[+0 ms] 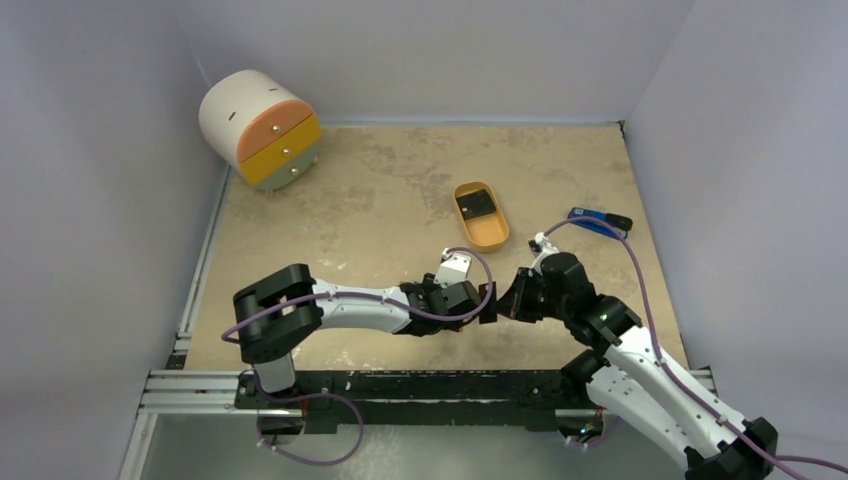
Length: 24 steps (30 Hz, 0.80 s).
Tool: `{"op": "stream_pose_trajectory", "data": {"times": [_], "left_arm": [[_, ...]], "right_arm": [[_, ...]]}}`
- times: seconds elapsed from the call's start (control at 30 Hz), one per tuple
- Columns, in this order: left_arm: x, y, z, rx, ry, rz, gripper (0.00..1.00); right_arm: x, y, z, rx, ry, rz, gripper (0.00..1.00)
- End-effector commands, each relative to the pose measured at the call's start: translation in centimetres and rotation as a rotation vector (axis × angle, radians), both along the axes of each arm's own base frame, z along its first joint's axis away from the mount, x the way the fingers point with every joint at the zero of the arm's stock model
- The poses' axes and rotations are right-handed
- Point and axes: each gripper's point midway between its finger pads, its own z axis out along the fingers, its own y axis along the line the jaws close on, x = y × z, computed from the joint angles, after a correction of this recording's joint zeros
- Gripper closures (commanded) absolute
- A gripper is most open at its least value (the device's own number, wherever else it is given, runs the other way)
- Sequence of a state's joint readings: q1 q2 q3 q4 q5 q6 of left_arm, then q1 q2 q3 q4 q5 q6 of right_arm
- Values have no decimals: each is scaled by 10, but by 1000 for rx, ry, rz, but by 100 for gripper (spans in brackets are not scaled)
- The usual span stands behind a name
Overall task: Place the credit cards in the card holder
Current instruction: Turn over the card slot in the card holder.
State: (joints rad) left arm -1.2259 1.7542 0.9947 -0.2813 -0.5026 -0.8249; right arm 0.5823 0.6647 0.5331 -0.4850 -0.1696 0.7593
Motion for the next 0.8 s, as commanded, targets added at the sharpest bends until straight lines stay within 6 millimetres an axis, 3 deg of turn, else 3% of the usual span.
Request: {"op": "stream_pose_trajectory", "data": {"times": [0.0,0.4,0.63,0.77], "left_arm": [[4,2,-3,39,-20,7,48],[2,15,-16,67,-17,28,75],[3,26,-13,64,-37,62,98],[4,33,-9,58,-54,86,100]], "right_arm": [[2,-4,1,-9,-14,-25,100],[1,3,-4,6,9,6,100],[-2,15,-9,45,38,54,100],[-4,28,-10,95,58,107,100]]}}
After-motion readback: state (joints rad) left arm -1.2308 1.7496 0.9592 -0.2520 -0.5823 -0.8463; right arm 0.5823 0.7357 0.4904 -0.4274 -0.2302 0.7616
